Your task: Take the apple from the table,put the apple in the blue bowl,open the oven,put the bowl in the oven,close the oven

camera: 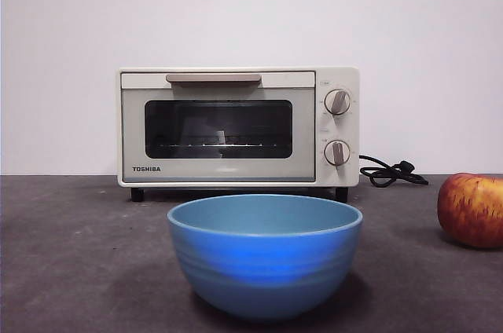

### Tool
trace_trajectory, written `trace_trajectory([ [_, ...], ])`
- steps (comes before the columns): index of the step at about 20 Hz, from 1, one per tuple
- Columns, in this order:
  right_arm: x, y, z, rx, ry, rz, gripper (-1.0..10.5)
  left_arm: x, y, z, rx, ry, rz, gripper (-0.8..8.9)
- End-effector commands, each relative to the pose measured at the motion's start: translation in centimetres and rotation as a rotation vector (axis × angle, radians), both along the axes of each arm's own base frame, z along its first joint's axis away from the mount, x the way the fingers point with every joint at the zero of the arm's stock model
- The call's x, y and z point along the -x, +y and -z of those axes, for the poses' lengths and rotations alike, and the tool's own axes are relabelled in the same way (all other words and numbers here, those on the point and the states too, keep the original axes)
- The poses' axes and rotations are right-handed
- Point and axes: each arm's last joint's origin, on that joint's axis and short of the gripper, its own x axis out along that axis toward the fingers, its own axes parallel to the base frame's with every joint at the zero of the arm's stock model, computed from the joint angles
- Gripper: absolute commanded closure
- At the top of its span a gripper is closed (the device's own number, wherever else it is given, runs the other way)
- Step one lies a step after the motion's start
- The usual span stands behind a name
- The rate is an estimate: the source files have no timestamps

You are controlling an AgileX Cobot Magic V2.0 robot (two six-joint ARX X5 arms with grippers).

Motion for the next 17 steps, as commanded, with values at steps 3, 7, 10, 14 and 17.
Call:
trace_trajectory([
  [3,-2.3,0.1,-2.0,0.088,0.160,-0.099,9.5,-1.9,0.0,-1.7,0.018,0.159,0.024,8.19],
  [7,-4.6,0.1,-3.1,0.148,0.309,-0.147,9.5,-3.8,-0.2,-2.9,0.052,0.291,0.096,8.19],
  [10,-6.2,0.1,-3.6,0.173,0.388,-0.174,9.4,-5.1,-0.3,-3.6,0.067,0.374,0.132,8.19],
  [14,-9.1,0.1,-4.1,0.198,0.513,-0.219,8.7,-6.9,-0.6,-3.3,0.100,0.446,0.238,8.19],
  [17,-11.1,0.9,-3.8,0.218,0.605,-0.281,8.7,-7.3,-0.6,-2.4,0.100,0.528,0.268,8.18],
])
